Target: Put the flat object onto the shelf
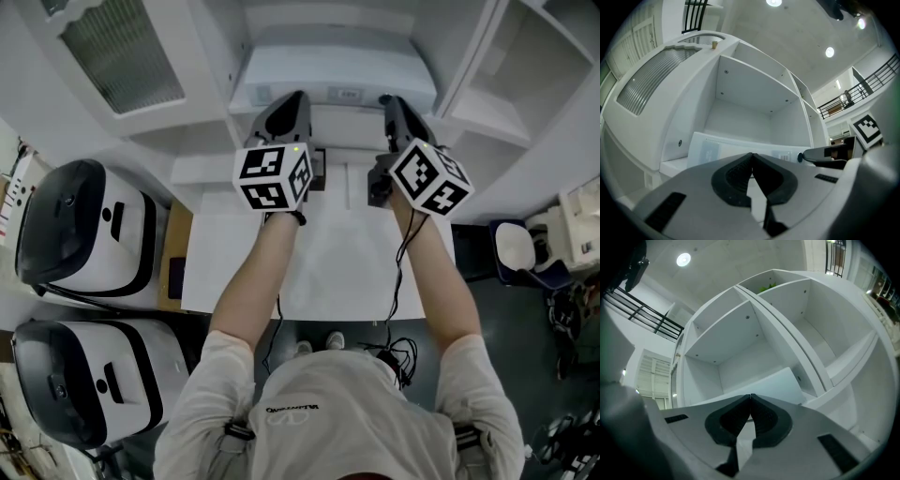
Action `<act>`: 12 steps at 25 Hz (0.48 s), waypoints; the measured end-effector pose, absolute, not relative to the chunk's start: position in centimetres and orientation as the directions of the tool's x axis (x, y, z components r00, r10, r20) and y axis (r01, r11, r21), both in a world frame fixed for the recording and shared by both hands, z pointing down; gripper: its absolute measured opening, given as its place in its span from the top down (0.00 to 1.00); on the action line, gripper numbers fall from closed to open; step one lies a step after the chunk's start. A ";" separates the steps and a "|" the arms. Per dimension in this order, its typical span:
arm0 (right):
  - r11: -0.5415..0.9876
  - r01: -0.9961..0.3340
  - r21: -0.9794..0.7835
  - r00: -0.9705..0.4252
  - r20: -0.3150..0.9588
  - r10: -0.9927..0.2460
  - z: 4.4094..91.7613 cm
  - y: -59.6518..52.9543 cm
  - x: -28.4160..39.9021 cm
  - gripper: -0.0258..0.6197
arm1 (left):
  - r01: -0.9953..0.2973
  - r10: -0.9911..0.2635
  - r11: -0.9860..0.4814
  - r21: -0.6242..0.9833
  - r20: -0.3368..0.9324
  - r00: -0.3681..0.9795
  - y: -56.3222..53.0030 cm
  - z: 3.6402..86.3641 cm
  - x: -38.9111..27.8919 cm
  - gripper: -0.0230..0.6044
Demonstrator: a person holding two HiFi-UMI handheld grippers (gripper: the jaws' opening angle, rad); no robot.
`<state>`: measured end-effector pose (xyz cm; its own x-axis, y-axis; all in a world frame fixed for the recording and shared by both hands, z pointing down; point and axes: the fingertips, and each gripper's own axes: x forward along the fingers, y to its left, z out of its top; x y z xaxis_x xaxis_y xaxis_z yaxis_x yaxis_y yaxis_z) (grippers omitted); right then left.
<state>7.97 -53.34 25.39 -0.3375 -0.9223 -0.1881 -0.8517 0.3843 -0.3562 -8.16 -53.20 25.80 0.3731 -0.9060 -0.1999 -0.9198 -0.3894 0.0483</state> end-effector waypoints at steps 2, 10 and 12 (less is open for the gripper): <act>0.381 -0.847 -0.369 -0.328 -0.201 -0.923 25.3 -52.9 8.3 0.94 | -0.917 -0.901 -0.397 0.049 -0.211 0.379 -53.1 25.7 -8.2 0.96; 0.432 -0.837 -0.337 -0.348 -0.281 -0.894 26.0 -46.0 10.6 0.94 | -0.879 -0.831 -0.469 -0.078 -0.297 0.470 -45.7 25.6 -8.7 0.96; 0.436 -0.846 -0.308 -0.361 -0.271 -0.892 27.1 -43.7 11.3 0.94 | -0.863 -0.807 -0.494 -0.104 -0.315 0.500 -42.3 26.1 -9.0 0.96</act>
<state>11.30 -43.71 27.08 -0.3611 -0.8921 -0.2715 -0.8456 0.4360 -0.3079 -9.04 -42.35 26.05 0.4995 -0.8070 -0.3149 -0.8634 -0.4937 -0.1042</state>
